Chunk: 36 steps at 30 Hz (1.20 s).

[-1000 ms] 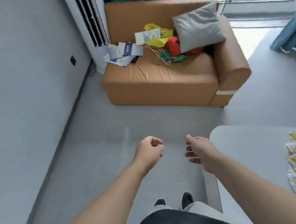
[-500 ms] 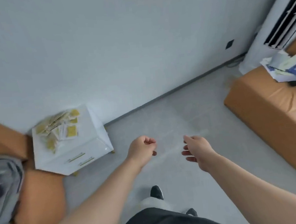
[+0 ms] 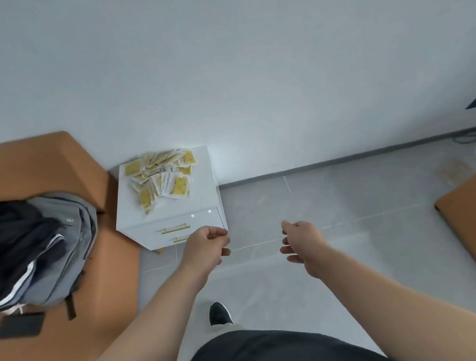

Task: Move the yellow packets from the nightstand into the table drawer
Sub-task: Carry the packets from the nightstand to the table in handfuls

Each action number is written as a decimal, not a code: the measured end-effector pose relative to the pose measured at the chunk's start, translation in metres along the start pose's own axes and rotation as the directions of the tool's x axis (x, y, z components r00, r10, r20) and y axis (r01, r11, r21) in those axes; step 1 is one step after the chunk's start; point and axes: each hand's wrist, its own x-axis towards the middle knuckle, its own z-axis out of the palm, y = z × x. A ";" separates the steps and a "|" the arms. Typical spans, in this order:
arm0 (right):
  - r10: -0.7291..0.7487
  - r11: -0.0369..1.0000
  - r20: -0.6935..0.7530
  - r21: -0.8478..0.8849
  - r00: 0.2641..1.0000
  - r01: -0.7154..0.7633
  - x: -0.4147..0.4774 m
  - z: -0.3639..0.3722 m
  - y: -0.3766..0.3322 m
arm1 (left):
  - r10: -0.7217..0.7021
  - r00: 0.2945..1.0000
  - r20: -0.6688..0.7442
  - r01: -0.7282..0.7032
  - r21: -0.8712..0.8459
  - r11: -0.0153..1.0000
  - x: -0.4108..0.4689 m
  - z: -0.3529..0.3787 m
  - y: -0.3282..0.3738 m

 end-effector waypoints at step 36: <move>0.102 0.489 0.298 -0.846 0.949 0.213 0.316 0.341 -0.243 | -0.292 0.954 -0.066 0.296 0.372 0.880 0.425 -0.238 0.012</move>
